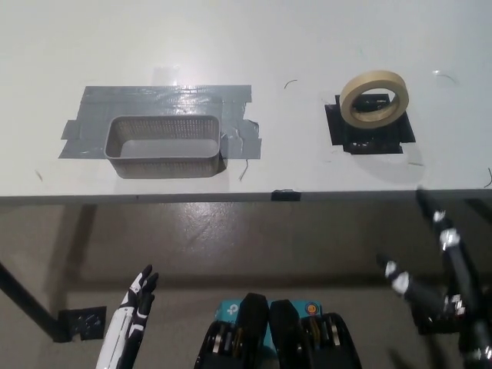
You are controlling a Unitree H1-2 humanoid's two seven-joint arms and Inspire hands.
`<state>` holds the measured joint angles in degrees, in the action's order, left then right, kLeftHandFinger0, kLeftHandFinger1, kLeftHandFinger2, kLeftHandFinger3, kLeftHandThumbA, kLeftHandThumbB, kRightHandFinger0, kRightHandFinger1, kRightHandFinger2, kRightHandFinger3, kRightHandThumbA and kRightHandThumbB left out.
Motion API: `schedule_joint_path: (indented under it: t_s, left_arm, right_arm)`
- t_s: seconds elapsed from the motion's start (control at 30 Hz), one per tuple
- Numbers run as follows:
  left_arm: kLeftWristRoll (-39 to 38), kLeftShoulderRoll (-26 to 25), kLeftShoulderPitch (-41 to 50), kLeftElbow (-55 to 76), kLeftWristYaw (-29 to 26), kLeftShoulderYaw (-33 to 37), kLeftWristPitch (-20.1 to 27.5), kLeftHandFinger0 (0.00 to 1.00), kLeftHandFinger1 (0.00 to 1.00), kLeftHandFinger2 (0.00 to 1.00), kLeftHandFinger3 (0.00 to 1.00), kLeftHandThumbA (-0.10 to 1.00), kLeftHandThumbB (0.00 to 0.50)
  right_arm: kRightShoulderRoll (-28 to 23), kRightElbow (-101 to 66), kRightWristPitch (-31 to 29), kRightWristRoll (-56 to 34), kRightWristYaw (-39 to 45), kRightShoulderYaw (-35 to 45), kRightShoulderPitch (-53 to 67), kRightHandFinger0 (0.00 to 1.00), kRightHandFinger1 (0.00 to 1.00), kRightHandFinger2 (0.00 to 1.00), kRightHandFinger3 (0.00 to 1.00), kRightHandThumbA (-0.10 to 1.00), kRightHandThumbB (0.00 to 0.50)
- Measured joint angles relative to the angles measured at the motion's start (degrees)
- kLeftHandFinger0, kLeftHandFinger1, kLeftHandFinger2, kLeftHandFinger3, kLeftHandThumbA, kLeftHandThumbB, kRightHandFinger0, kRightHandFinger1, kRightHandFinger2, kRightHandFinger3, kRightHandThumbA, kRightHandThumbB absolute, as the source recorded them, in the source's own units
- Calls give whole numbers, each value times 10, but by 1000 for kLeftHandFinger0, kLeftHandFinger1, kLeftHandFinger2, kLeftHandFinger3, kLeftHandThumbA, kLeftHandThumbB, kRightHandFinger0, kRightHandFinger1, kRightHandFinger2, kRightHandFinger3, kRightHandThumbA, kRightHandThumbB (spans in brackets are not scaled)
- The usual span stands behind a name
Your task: The robot picks the tape placed on the black area with right hand and places it in the small grey container.
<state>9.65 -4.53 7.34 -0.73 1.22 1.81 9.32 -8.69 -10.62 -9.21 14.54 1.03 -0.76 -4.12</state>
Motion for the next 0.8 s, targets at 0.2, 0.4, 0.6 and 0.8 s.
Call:
schedule_joint_path:
  t_s: [0.2,0.4,0.6,0.8]
  left_arm:
    - [1,1,1,0,0,0,0,1000,1000,1000,1000,1000,112]
    - [0,0,1,0,0,-2,0,1000,1000,1000,1000,1000,120]
    - [-3,0,1,5,0,-8,0,1000,1000,1000,1000,1000,119]
    - [-2,-1,1,5,0,-13,0,1000,1000,1000,1000,1000,121]
  right_arm:
    - [-54,6,52,75,1,-2,-139,1000,1000,1000,1000,709,367]
    - [-84,107,103,146,1,-30,-271,1000,1000,1000,1000,687,415]
    - [-92,266,147,213,-1,-93,-378,1000,1000,1000,1000,671,486]
    - [-92,389,178,254,-2,-146,-437,1000,1000,1000,1000,629,500]
